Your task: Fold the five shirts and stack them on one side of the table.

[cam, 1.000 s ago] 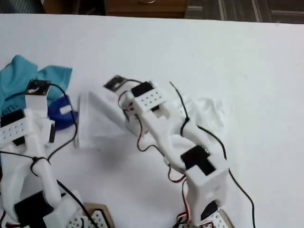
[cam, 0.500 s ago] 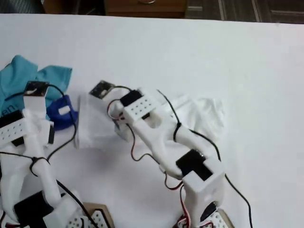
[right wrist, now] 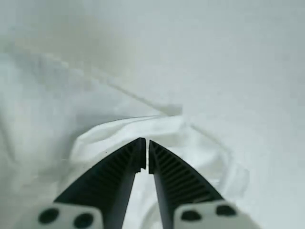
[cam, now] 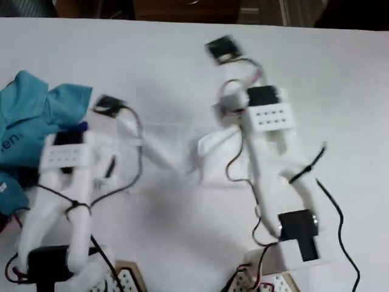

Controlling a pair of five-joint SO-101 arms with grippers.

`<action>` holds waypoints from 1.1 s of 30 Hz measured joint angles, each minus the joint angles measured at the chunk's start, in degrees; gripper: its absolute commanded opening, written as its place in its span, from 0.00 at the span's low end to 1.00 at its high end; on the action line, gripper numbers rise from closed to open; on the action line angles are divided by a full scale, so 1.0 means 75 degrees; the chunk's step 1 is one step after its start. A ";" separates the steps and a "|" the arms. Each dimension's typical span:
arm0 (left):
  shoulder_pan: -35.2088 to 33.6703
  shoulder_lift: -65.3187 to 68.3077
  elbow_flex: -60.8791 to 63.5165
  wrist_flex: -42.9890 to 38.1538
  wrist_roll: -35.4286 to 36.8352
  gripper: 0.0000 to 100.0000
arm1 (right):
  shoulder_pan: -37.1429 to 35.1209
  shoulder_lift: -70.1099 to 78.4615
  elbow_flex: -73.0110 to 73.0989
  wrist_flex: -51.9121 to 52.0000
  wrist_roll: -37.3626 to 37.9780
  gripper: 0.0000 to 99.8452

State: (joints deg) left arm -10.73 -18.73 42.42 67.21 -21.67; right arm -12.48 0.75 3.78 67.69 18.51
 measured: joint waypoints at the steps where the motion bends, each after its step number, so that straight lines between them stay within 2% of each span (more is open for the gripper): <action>1: 0.0270 0.0000 0.0094 0.0000 0.0012 0.03 | 0.0141 0.0164 0.0000 -0.0117 0.0023 0.02; 4: 0.0715 0.0000 0.0551 -0.0211 0.0023 0.03 | 0.0328 0.0996 0.0000 -0.0258 0.0094 0.02; 12: 0.0809 -0.0012 0.2051 -0.1348 -0.0410 0.03 | 0.0633 0.2895 -0.0141 -0.0316 0.0105 0.02; 18: 0.0821 -0.0141 0.2403 -0.1371 -0.0422 0.03 | 0.1078 0.3563 -0.0856 -0.0316 0.0105 0.02; 26: 0.0821 -0.0199 0.2415 -0.1371 -0.0422 0.03 | 0.1160 0.3892 -0.1383 -0.0223 0.0105 0.02; 29: 0.0821 -0.0188 0.2063 -0.1043 -0.0410 0.03 | 0.1160 0.3868 -0.1395 -0.0070 0.0105 0.02; 33: 0.0821 -0.0188 0.0903 0.0070 -0.0375 0.03 | 0.1207 0.3235 -0.1395 0.0305 0.0105 0.02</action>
State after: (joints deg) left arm -4.57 -20.13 49.19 67.74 -24.48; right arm -3.43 25.01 -6.68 69.98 19.30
